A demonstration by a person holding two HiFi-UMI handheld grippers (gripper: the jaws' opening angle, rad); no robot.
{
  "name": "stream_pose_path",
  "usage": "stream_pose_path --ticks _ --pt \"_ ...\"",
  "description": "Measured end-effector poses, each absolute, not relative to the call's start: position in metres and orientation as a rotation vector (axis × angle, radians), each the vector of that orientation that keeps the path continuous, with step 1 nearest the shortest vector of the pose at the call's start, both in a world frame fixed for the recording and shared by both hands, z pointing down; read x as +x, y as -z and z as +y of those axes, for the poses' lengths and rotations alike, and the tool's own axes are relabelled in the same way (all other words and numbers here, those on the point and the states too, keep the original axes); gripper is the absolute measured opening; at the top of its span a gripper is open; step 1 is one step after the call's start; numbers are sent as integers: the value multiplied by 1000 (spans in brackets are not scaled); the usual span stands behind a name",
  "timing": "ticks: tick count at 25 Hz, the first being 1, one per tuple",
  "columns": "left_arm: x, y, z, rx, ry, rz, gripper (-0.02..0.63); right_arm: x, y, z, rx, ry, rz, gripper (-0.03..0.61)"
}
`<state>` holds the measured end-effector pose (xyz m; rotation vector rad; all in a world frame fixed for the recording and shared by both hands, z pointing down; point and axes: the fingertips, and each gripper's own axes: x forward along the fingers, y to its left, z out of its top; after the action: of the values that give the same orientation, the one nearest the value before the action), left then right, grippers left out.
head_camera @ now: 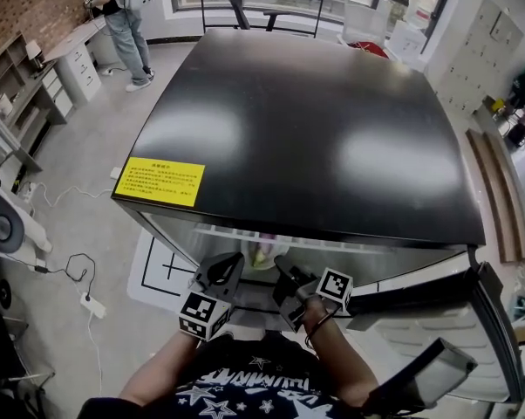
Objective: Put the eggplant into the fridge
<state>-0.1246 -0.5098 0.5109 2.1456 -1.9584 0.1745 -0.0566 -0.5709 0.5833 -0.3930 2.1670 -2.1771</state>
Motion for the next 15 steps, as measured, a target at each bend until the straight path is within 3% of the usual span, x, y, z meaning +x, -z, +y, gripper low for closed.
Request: stream_pose_path --ticks 15 --pt "-122 -510 -502 2130 -133 -1985 9 -60 -586 -575 -443 2198 2164 21"
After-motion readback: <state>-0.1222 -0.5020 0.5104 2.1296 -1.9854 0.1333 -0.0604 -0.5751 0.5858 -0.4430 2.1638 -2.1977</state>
